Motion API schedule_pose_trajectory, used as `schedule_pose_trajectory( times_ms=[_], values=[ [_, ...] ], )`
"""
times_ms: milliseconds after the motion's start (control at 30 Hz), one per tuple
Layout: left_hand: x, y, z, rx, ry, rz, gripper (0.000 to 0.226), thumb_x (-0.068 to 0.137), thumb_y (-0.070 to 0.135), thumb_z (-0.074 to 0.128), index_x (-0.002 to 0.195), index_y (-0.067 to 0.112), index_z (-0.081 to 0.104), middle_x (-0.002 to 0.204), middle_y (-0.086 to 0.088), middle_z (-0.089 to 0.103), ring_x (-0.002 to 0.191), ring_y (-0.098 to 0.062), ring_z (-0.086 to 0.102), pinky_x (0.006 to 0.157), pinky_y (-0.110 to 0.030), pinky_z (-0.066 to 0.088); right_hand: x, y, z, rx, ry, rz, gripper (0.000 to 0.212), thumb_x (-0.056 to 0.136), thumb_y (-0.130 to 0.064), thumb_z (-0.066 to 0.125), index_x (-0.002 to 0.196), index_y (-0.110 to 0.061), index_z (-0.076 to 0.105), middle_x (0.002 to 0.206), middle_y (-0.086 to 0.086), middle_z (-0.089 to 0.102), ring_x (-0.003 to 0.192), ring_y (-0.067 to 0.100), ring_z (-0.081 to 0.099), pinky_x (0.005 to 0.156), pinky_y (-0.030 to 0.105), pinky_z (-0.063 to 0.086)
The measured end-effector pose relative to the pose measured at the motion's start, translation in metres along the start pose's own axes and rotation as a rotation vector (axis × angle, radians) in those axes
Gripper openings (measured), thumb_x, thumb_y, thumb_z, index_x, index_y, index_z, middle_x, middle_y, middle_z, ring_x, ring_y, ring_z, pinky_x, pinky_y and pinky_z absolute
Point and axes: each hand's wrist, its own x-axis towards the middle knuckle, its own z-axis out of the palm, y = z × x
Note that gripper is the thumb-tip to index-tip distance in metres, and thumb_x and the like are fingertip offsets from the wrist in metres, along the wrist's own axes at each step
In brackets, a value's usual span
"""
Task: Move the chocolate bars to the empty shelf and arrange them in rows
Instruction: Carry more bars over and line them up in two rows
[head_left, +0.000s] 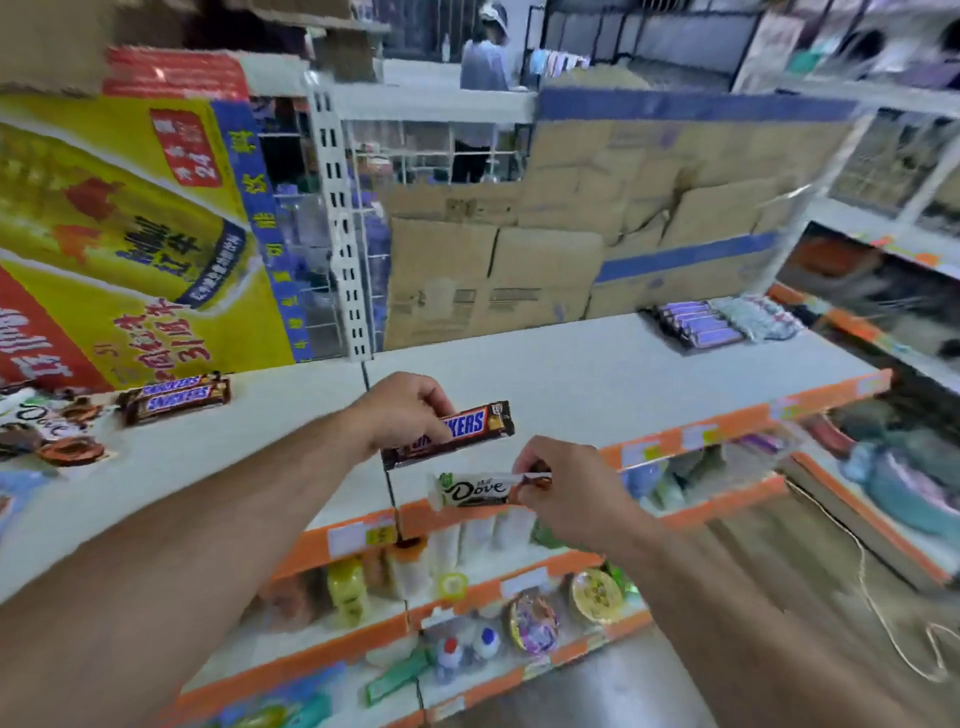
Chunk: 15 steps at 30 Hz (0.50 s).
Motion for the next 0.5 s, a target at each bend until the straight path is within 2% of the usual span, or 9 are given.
schedule_pose_trajectory(
  times_ms=[67, 200, 367, 500],
  values=[
    [0.016, 0.027, 0.03, 0.007, -0.061, 0.04, 0.022, 0.068, 0.004, 0.08, 0.082, 0.017, 0.07, 0.08, 0.0, 0.071, 0.071, -0.014, 0.064, 0.06, -0.023, 0.048, -0.014, 0.029, -0.018, 0.024, 0.043, 0.071, 0.017, 0.083, -0.021, 0.067, 0.081, -0.032, 0.055, 0.07, -0.01, 0.06, 0.057, 0.003, 0.052, 0.05, 0.028, 0.044],
    [0.05, 0.075, 0.084, 0.021, -0.179, 0.121, 0.021, 0.068, 0.006, 0.081, 0.081, 0.017, 0.069, 0.079, -0.001, 0.071, 0.07, -0.015, 0.064, 0.059, -0.024, 0.046, -0.034, 0.082, -0.048, 0.012, 0.122, 0.178, 0.018, 0.08, -0.022, 0.066, 0.079, -0.035, 0.053, 0.07, -0.015, 0.059, 0.069, 0.012, 0.056, 0.06, 0.032, 0.047],
    [0.104, 0.125, 0.146, 0.037, -0.287, 0.194, 0.021, 0.068, 0.008, 0.082, 0.083, 0.016, 0.07, 0.08, -0.002, 0.072, 0.071, -0.016, 0.065, 0.065, -0.029, 0.05, -0.04, 0.146, -0.083, 0.003, 0.195, 0.296, 0.021, 0.08, -0.021, 0.065, 0.078, -0.037, 0.052, 0.063, -0.016, 0.057, 0.052, 0.001, 0.051, 0.046, 0.018, 0.035],
    [0.157, 0.159, 0.191, 0.046, -0.348, 0.243, 0.022, 0.067, 0.007, 0.083, 0.083, 0.015, 0.07, 0.077, -0.003, 0.071, 0.068, -0.016, 0.064, 0.065, -0.028, 0.048, -0.024, 0.193, -0.112, -0.021, 0.255, 0.368, 0.014, 0.079, -0.021, 0.068, 0.085, -0.03, 0.059, 0.074, -0.012, 0.064, 0.064, 0.011, 0.061, 0.056, 0.028, 0.049]
  ],
)
